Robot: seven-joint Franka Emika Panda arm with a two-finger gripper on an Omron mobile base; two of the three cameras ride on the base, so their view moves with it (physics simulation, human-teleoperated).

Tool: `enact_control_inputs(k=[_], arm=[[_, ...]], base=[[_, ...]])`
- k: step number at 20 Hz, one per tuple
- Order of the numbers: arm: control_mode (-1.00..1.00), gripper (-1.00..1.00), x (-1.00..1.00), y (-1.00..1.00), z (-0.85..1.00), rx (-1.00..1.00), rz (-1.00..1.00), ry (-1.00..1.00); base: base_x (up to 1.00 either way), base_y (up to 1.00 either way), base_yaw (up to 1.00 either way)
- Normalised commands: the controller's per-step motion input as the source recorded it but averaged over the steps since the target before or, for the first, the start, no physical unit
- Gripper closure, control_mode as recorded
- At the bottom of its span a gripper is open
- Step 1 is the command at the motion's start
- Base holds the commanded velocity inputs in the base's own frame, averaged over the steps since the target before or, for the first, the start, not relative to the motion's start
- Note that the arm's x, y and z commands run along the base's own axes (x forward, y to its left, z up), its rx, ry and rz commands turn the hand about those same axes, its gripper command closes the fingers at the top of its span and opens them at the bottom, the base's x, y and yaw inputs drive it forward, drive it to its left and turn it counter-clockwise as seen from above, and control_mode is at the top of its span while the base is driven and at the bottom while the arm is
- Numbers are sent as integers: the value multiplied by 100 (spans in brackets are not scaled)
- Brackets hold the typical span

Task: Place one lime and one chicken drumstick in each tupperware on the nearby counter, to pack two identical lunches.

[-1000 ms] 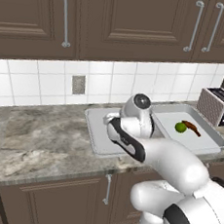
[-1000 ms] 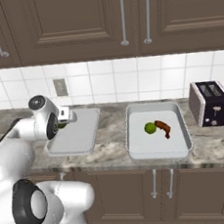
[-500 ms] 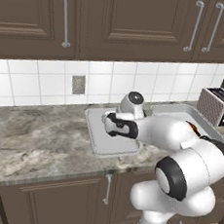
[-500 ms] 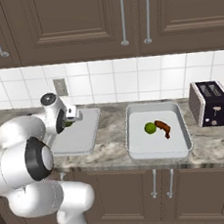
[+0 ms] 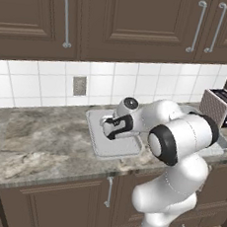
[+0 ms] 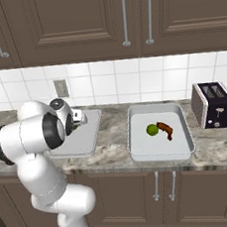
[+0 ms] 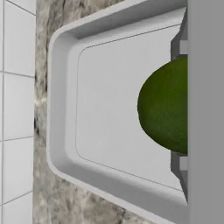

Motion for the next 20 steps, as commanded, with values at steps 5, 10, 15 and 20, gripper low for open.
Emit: enact_control_inputs(k=[5, 10, 15, 20], arm=[[-100, 100, 48, 16, -39, 0, 0, 1], [-100, -100, 35, 5, -6, 0, 0, 1], [-100, -100, 1, 17, 34, 0, 0, 0], [-100, -100, 0, 10, 49, 0, 0, 0]], base=[[0, 0, 0], [0, 0, 0], [0, 0, 0], [0, 0, 0]])
